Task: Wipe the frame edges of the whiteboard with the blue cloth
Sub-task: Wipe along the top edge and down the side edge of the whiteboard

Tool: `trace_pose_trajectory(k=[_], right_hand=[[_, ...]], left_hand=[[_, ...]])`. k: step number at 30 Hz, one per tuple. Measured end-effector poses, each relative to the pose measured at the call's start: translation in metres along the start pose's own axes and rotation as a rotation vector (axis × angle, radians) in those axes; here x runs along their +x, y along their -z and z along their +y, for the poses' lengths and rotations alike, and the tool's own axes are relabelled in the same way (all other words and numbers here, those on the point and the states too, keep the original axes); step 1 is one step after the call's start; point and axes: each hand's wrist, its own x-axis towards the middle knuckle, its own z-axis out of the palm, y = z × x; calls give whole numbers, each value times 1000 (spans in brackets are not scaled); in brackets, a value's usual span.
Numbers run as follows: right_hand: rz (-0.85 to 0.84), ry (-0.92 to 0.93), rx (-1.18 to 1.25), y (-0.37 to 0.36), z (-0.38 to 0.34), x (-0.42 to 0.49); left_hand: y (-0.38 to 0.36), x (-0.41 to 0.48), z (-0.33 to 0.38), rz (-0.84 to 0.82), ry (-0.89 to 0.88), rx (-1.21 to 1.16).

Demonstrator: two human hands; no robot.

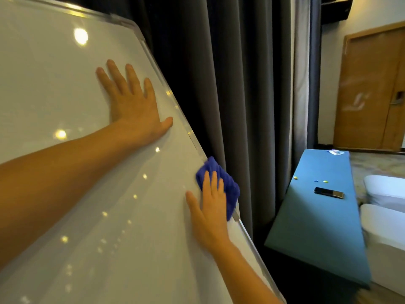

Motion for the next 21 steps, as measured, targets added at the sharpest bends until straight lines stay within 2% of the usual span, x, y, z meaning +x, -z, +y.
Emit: trace_pose_trajectory(k=[4,7,9,13,14,17,18,19,21], right_hand=[[31,-168,13,2,46,-53],[-24,-315,58,-3,48,-42],[-42,-378,64,-2,48,-31],[-13,-240,11,13,86,-54],[2,-294,-48,18,107,-70],[30,-824,-113,34,161,-110],[6,-917,-79,36,164,-108],[-19,-908,-52,33,158,-98],[-67,-705,-71,17,139,-76]], left_hand=[[-1,-18,16,-64,-69,0],[-13,-49,36,-102,-234,28],[-13,-65,57,-124,-270,37],[-8,-90,89,-151,-294,59],[-9,-97,96,-155,-318,57],[-12,-119,117,-170,-392,50],[-14,-126,122,-175,-410,46],[-15,-132,126,-180,-424,46],[-21,-146,131,-192,-463,49]])
